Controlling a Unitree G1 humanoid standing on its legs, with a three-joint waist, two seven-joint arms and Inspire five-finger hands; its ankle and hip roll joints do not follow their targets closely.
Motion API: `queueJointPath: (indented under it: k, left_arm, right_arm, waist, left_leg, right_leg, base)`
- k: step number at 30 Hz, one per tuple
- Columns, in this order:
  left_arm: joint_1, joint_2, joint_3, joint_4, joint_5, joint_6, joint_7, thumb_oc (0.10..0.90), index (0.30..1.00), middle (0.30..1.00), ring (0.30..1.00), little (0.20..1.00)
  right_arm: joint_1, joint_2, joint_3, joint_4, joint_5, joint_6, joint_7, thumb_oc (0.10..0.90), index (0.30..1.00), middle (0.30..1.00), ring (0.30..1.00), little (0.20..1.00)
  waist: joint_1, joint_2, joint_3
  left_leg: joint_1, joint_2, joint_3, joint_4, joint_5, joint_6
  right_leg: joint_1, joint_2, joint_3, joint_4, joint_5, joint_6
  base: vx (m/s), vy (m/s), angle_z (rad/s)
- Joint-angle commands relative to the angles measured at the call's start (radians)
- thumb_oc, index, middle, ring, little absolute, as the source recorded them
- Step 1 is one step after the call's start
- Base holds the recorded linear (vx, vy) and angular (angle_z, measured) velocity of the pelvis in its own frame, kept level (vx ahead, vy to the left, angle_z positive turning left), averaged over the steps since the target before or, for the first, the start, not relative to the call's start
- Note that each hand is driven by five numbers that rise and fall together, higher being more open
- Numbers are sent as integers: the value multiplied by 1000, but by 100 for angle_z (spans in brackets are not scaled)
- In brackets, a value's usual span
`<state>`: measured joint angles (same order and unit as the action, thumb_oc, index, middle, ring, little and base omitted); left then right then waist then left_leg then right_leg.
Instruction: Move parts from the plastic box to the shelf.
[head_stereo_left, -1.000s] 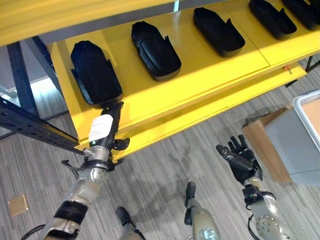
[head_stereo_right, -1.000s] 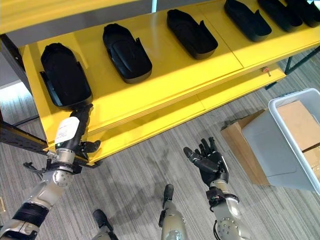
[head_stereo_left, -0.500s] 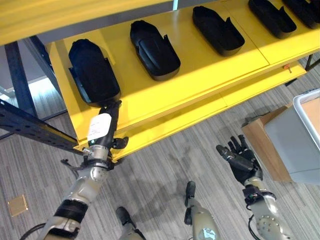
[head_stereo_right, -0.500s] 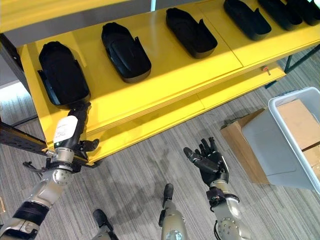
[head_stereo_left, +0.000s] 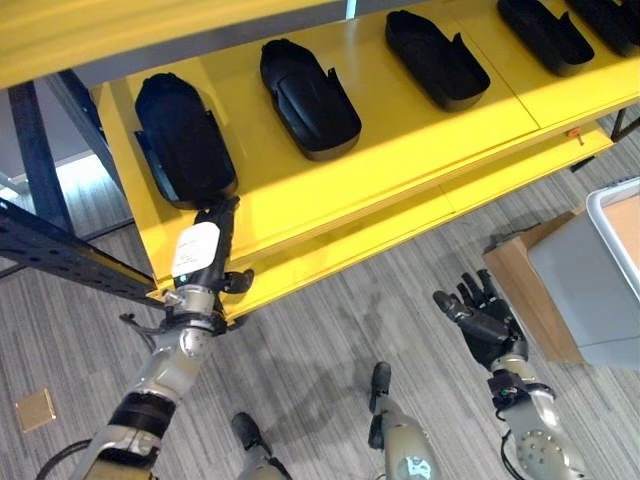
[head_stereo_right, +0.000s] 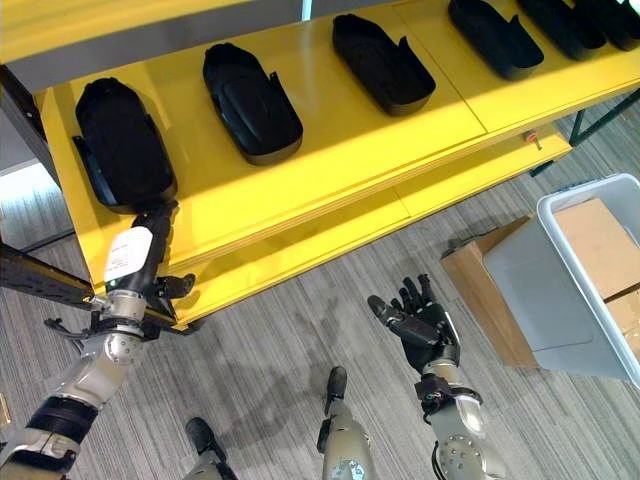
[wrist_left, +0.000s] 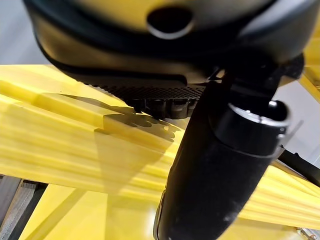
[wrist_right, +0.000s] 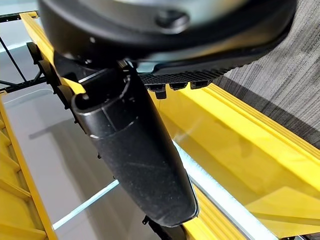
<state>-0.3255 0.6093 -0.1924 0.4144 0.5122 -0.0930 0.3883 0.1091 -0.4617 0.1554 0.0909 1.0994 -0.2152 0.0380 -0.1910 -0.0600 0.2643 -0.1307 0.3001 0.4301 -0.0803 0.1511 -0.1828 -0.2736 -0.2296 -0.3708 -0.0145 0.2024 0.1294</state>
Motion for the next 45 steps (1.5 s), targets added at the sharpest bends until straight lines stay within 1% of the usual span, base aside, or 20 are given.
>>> queueJointPath:
  k: [1, 9, 15, 16, 17, 18, 19, 21, 24, 25, 27, 28, 30, 31, 34, 35, 37, 38, 40, 45]
  left_arm:
    - [-75, 92, 66, 55, -68, 8, 24, 900, 1000, 1000, 1000, 1000]
    - [-77, 98, 64, 11, -61, 2, 25, 900, 1000, 1000, 1000, 1000]
    - [20, 84, 91, -162, -63, -47, -10, 900, 1000, 1000, 1000, 1000]
    - [78, 70, 101, -251, -104, -87, -41, 900, 1000, 1000, 1000, 1000]
    - [89, 71, 108, -262, -107, -85, -48, 900, 1000, 1000, 1000, 1000]
    - [119, 60, 113, -300, -150, -109, -64, 900, 1000, 1000, 1000, 1000]
    - [196, 57, 129, -376, -227, -147, -118, 900, 1000, 1000, 1000, 1000]
    - [272, 53, 118, -437, -317, -182, -167, 900, 1000, 1000, 1000, 1000]
    - [393, 58, 86, -523, -475, -218, -248, 900, 1000, 1000, 1000, 1000]
    - [403, 60, 91, -530, -482, -216, -254, 900, 1000, 1000, 1000, 1000]
    - [489, 58, 43, -604, -717, -254, -354, 900, 1000, 1000, 1000, 1000]
    - [492, 60, 45, -606, -727, -255, -361, 900, 1000, 1000, 1000, 1000]
    - [522, 33, 3, -614, -1000, -252, -451, 900, 1000, 1000, 1000, 1000]
    - [551, 19, -50, -606, -1188, -225, -538, 900, 1000, 1000, 1000, 1000]
    - [575, 1, -55, -594, -1298, -210, -569, 900, 1000, 1000, 1000, 1000]
    - [579, -1, -39, -594, -1292, -223, -573, 900, 1000, 1000, 1000, 1000]
    - [594, -15, -25, -580, -1317, -220, -576, 900, 1000, 1000, 1000, 1000]
    - [595, -16, -25, -579, -1318, -221, -576, 900, 1000, 1000, 1000, 1000]
    - [602, -39, -1, -556, -1311, -225, -579, 900, 1000, 1000, 1000, 1000]
    - [617, -75, 17, -509, -1272, -220, -578, 900, 1000, 1000, 1000, 1000]
  right_arm:
    - [-50, -24, -49, -93, -27, -67, 45, 900, 1000, 1000, 1000, 1000]
    - [-44, -26, -50, -95, -25, -65, 45, 900, 1000, 1000, 1000, 1000]
    - [-34, -19, -63, -107, -30, -73, 39, 900, 1000, 1000, 1000, 1000]
    - [-33, -14, -69, -114, -32, -77, 38, 900, 1000, 1000, 1000, 1000]
    - [-31, -15, -67, -115, -33, -76, 38, 900, 1000, 1000, 1000, 1000]
    - [-31, -10, -72, -116, -33, -80, 37, 900, 1000, 1000, 1000, 1000]
    - [-29, -6, -78, -120, -34, -89, 34, 900, 1000, 1000, 1000, 1000]
    - [-26, -4, -74, -132, -34, -96, 35, 900, 1000, 1000, 1000, 1000]
    - [-6, -10, -78, -154, -41, -105, 46, 900, 1000, 1000, 1000, 1000]
    - [-1, -10, -77, -156, -41, -104, 46, 900, 1000, 1000, 1000, 1000]
    - [20, -14, -80, -167, -59, -118, 55, 900, 1000, 1000, 1000, 1000]
    - [24, -14, -80, -168, -60, -118, 55, 900, 1000, 1000, 1000, 1000]
    - [34, -13, -74, -164, -81, -126, 51, 900, 1000, 1000, 1000, 1000]
    - [56, -10, -65, -150, -107, -133, 56, 900, 1000, 1000, 1000, 1000]
    - [75, -7, -68, -139, -140, -129, 44, 900, 1000, 1000, 1000, 1000]
    - [85, -6, -68, -144, -165, -127, 39, 900, 1000, 1000, 1000, 1000]
    - [102, -1, -68, -151, -172, -120, 45, 900, 1000, 1000, 1000, 1000]
    - [103, -1, -68, -152, -172, -120, 44, 900, 1000, 1000, 1000, 1000]
    - [120, 0, -72, -176, -202, -111, 52, 900, 1000, 1000, 1000, 1000]
    - [142, 7, -68, -194, -228, -95, 58, 900, 1000, 1000, 1000, 1000]
  waist:
    - [1, -42, 11]
    - [-1, -44, 15]
    - [13, -42, 28]
    - [25, -39, 31]
    - [23, -38, 30]
    - [31, -36, 33]
    - [39, -31, 35]
    - [49, -26, 34]
    - [62, -16, 29]
    - [61, -16, 27]
    - [71, -9, 16]
    - [71, -9, 15]
    - [78, -4, 0]
    - [87, 6, -29]
    - [98, 15, -69]
    - [103, 22, -97]
    - [108, 26, -123]
    - [107, 27, -124]
    - [114, 36, -161]
    - [109, 47, -210]
  left_leg:
    - [94, 41, -20, -2, -42, -11]
    - [94, 39, -22, -2, -45, -9]
    - [102, 36, -31, -1, -49, -5]
    - [105, 33, -36, -1, -52, -3]
    - [107, 33, -36, -1, -52, -3]
    - [107, 32, -39, 0, -52, -1]
    - [111, 30, -47, -1, -55, 1]
    - [117, 27, -55, -1, -58, 3]
    - [124, 23, -67, -1, -60, 5]
    - [126, 24, -69, -1, -60, 5]
    - [132, 18, -81, -3, -63, 5]
    - [132, 19, -82, -3, -63, 5]
    - [136, 13, -92, -4, -62, 5]
    - [145, 6, -115, -7, -64, 6]
    - [155, -4, -133, -7, -67, 8]
    - [161, -10, -145, -7, -68, 12]
    - [167, -17, -154, -7, -71, 17]
    - [167, -17, -154, -7, -71, 17]
    - [169, -27, -171, -7, -72, 23]
    - [169, -48, -192, -7, -85, 32]
  right_leg:
    - [-74, -36, -29, 146, -56, 44]
    - [-75, -39, -27, 150, -57, 46]
    - [-56, -41, -34, 151, -63, 43]
    - [-42, -42, -39, 150, -67, 42]
    - [-39, -42, -40, 150, -67, 42]
    - [-33, -43, -43, 150, -69, 42]
    - [-19, -44, -46, 148, -71, 42]
    - [0, -46, -54, 146, -72, 42]
    - [37, -45, -70, 133, -74, 45]
    - [41, -44, -72, 131, -73, 45]
    - [75, -40, -84, 114, -73, 47]
    - [77, -39, -86, 112, -73, 47]
    - [102, -41, -96, 104, -72, 50]
    - [150, -40, -120, 83, -74, 56]
    - [193, -40, -140, 62, -74, 62]
    - [217, -41, -149, 51, -76, 65]
    - [238, -43, -157, 43, -76, 67]
    - [239, -43, -157, 42, -76, 68]
    - [267, -48, -170, 32, -78, 72]
    - [289, -57, -167, 1, -60, 82]
  base:
    - [0, 0, 0]
    - [0, 0, 0]
    - [0, 0, 0]
    - [0, 0, 0]
    - [2, -21, 4]
    - [-1, -18, 7]
    - [1, -25, 7]
    - [3, -22, 8]
    - [1, -21, 26]
    - [-8, -19, 21]
    - [-5, -25, 17]
    - [2, -8, 12]
    - [11, -26, 22]
    - [30, -38, 28]
    - [20, -3, 28]
    - [8, 31, 28]
    - [-6, 26, 26]
    - [-17, 17, 17]
    - [-15, 39, 13]
    - [-28, 54, 14]
